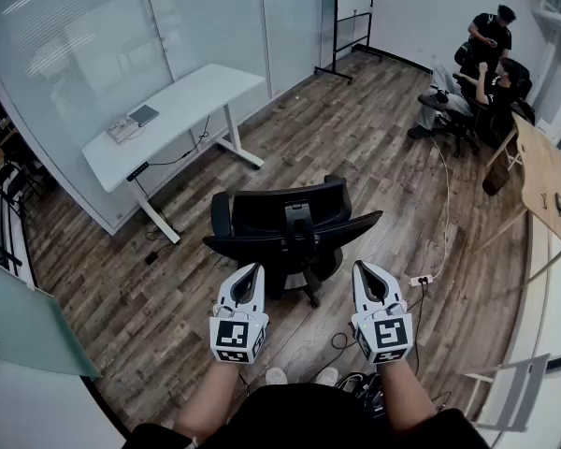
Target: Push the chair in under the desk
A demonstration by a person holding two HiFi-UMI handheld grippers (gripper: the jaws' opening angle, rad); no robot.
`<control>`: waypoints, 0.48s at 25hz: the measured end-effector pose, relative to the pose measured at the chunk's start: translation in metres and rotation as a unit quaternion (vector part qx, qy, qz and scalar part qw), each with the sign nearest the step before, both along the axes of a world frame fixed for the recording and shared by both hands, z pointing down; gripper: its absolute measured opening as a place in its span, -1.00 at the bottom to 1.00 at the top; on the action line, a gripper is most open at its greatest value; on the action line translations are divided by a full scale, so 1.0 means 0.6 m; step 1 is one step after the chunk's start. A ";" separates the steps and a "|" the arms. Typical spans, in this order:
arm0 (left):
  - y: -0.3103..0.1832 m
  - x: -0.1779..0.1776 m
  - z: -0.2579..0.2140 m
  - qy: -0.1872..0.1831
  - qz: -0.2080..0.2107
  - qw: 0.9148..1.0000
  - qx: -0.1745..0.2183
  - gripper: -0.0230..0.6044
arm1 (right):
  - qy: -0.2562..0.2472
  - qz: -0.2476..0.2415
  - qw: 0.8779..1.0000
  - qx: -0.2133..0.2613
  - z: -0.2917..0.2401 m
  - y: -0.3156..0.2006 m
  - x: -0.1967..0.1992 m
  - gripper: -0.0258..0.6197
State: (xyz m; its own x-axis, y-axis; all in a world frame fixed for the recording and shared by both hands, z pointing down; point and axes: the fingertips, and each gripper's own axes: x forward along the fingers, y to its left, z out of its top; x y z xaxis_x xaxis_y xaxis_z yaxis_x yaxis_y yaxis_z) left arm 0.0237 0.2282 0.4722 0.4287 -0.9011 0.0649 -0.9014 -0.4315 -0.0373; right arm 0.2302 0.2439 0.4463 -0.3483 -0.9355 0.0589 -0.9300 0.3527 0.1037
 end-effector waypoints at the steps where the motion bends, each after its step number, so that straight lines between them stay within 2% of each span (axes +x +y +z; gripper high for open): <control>1: 0.002 0.001 -0.002 0.000 0.002 1.000 0.001 -0.88 | 0.000 0.002 1.000 0.000 -0.003 0.001 -0.001 -0.91; 12: 0.014 -0.012 0.004 -0.005 0.016 1.000 -0.003 -0.88 | 0.000 -0.001 1.000 -0.003 0.003 0.017 -0.026 -0.91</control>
